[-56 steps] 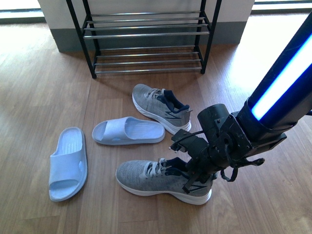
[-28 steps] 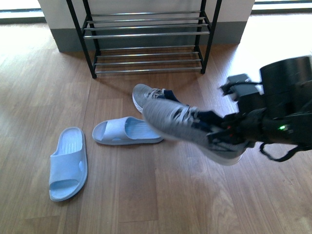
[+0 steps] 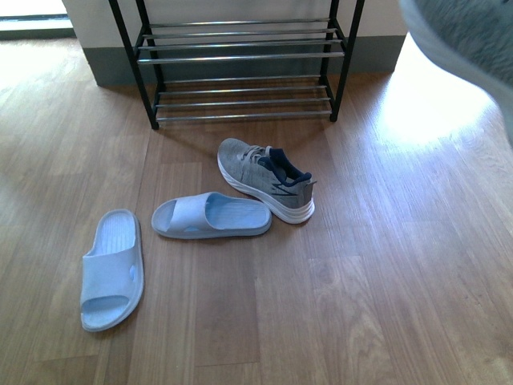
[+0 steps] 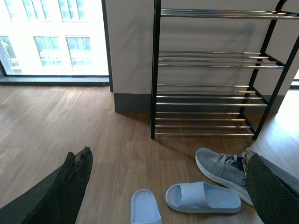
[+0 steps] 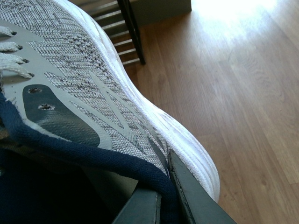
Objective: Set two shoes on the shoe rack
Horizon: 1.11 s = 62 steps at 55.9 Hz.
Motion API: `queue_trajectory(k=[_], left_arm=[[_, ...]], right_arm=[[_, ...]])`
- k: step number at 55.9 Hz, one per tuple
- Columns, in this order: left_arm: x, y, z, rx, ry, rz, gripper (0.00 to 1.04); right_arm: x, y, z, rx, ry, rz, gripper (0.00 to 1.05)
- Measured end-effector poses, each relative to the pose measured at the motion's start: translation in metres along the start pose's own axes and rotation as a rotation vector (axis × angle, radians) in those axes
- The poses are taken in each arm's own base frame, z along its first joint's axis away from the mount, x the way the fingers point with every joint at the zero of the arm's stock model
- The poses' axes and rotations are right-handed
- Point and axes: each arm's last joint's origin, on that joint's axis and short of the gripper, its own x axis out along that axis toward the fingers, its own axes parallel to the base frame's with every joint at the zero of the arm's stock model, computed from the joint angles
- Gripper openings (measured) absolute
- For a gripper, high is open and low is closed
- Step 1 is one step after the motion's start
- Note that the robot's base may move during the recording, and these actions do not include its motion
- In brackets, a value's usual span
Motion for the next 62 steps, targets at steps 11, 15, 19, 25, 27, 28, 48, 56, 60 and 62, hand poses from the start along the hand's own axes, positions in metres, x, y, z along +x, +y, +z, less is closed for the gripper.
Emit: queue_trajectory(k=[11,15,19,25,27,28,48,56,60,62], left_arm=[[0.000,0.000,0.000,0.000,0.000,0.000,0.95],[0.000,0.000,0.000,0.000,0.000,0.000,0.95],[0.000,0.000,0.000,0.000,0.000,0.000,0.95],[0.000,0.000,0.000,0.000,0.000,0.000,0.95],[0.000,0.000,0.000,0.000,0.000,0.000,0.95],[0.000,0.000,0.000,0.000,0.000,0.000,0.95],[0.000,0.000,0.000,0.000,0.000,0.000,0.95],[0.000,0.000,0.000,0.000,0.000,0.001,0.95],[0.000,0.000,0.000,0.000,0.000,0.000,0.95],[0.000,0.000,0.000,0.000,0.000,0.000,0.95]], right_arm=[[-0.036,-0.007,-0.008,0.009,-0.043,0.007,0.01],[-0.042,-0.009,-0.013,0.011,-0.051,0.002,0.01],[-0.048,-0.014,-0.019,0.020,-0.058,-0.012,0.01],[-0.049,-0.017,-0.019,0.025,-0.063,-0.031,0.01],[-0.049,-0.017,-0.019,0.026,-0.063,-0.031,0.01],[-0.049,-0.017,-0.019,0.026,-0.063,-0.031,0.01],[-0.049,-0.016,-0.019,0.025,-0.064,-0.024,0.01],[-0.049,-0.016,-0.018,0.024,-0.066,-0.018,0.01],[-0.049,-0.016,-0.018,0.024,-0.066,-0.014,0.01],[-0.049,-0.016,-0.018,0.024,-0.066,-0.016,0.01]])
